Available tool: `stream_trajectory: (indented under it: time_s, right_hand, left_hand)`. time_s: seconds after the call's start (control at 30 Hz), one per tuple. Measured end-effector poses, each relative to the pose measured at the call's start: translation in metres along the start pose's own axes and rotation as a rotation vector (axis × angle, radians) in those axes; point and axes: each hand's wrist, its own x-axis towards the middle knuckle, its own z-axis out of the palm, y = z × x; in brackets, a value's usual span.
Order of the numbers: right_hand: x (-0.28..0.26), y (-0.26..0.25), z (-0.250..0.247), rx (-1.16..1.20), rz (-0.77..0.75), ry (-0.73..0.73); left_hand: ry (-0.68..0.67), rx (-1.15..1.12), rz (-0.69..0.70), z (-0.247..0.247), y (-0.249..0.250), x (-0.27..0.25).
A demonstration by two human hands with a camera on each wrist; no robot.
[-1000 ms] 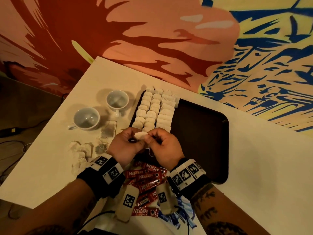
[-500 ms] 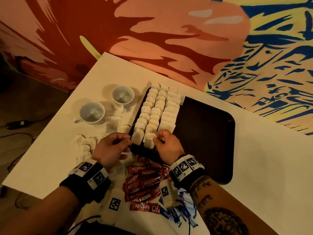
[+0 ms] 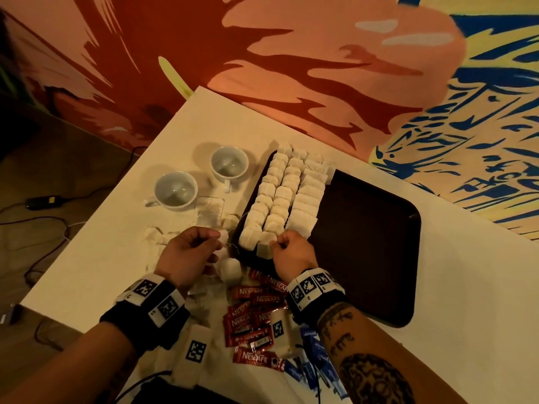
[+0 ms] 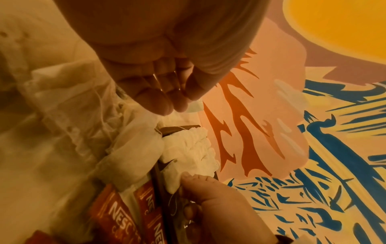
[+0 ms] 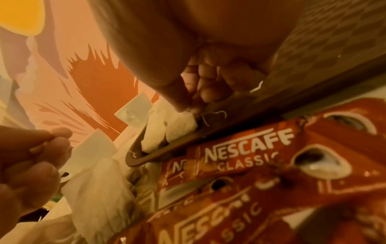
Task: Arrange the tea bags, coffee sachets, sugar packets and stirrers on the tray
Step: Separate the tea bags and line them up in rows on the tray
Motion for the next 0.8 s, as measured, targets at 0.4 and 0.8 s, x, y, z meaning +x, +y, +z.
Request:
stream_trajectory:
  time_s: [0.4, 0.8]
  right_hand:
    - [-0.028, 0.013, -0.003, 0.009, -0.016, 0.013]
    - [-0.048, 0.030, -0.001, -0.010, -0.075, 0.025]
  left_hand:
    - [0.021, 0.846, 0.193, -0.022, -0.028, 0.003]
    - [0.036, 1.094, 0.224, 0.011, -0.032, 0.007]
